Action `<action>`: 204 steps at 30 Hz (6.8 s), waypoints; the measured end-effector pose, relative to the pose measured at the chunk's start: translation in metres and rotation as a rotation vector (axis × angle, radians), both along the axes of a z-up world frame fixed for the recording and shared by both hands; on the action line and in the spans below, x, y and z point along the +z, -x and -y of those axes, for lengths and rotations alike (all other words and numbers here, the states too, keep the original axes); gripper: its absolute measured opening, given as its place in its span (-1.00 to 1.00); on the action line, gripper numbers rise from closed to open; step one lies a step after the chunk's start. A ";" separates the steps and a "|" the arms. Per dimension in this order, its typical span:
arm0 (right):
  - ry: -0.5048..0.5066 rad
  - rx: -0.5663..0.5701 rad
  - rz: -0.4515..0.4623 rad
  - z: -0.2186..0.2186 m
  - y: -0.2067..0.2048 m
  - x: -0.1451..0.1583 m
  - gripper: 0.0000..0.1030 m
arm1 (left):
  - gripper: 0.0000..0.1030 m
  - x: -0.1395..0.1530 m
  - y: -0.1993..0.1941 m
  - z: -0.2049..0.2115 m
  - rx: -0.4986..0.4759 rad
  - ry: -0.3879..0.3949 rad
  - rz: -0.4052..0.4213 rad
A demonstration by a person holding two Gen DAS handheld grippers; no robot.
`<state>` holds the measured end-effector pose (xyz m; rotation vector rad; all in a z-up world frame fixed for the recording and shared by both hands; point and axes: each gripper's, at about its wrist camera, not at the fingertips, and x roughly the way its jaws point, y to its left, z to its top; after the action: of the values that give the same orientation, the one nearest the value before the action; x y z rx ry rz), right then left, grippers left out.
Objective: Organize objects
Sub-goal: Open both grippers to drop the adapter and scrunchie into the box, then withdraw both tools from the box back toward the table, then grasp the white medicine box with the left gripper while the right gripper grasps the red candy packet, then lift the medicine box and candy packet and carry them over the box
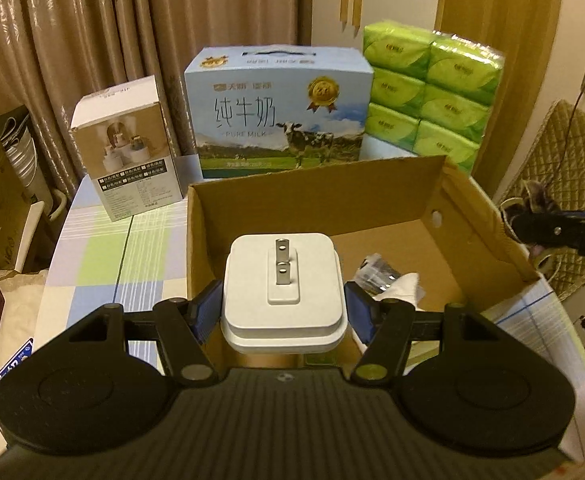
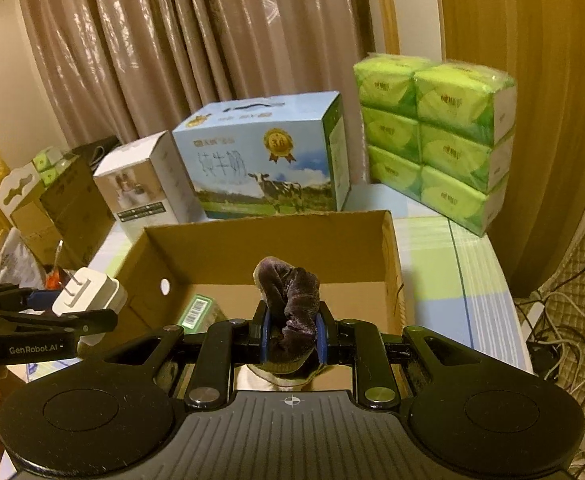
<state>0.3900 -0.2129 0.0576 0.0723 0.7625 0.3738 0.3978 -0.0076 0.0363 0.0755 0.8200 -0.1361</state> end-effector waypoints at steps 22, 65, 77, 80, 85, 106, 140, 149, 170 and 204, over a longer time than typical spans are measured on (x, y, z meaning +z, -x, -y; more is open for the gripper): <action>0.001 0.014 -0.022 -0.011 -0.013 -0.018 -0.61 | 0.34 -0.005 -0.011 -0.015 0.012 0.027 0.034; -0.058 -0.057 -0.042 0.044 0.278 -0.036 0.96 | 0.96 -0.020 0.281 -0.006 0.113 0.107 0.027; -0.059 -0.037 -0.048 0.036 0.294 -0.040 0.96 | 0.96 -0.027 0.310 -0.010 0.119 0.099 0.017; -0.061 -0.039 -0.049 0.036 0.292 -0.040 0.96 | 0.96 -0.025 0.309 -0.010 0.116 0.091 0.021; -0.058 -0.038 -0.057 0.037 0.292 -0.044 0.96 | 0.96 -0.027 0.308 -0.010 0.112 0.090 0.017; -0.012 -0.029 -0.085 0.025 0.250 -0.087 0.95 | 0.95 -0.059 0.263 -0.009 0.020 0.060 -0.028; 0.196 0.088 -0.115 -0.018 0.159 -0.174 -0.49 | 0.88 -0.155 0.119 0.036 -0.592 -0.198 -0.007; 0.166 0.026 -0.130 0.005 0.173 -0.172 -0.49 | 0.22 -0.164 0.108 0.048 -0.650 -0.193 -0.140; 0.236 0.034 -0.066 0.003 0.187 -0.175 -0.34 | -0.21 -0.165 0.143 0.072 -0.456 -0.072 -0.127; 0.141 0.064 0.020 -0.001 0.261 -0.086 -0.55 | -0.37 -0.091 0.244 0.044 -0.050 0.067 -0.107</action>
<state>0.1286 -0.2123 -0.0287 -0.0886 0.7708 0.3800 0.1534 -0.0512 -0.0550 0.0259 0.9197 -0.2161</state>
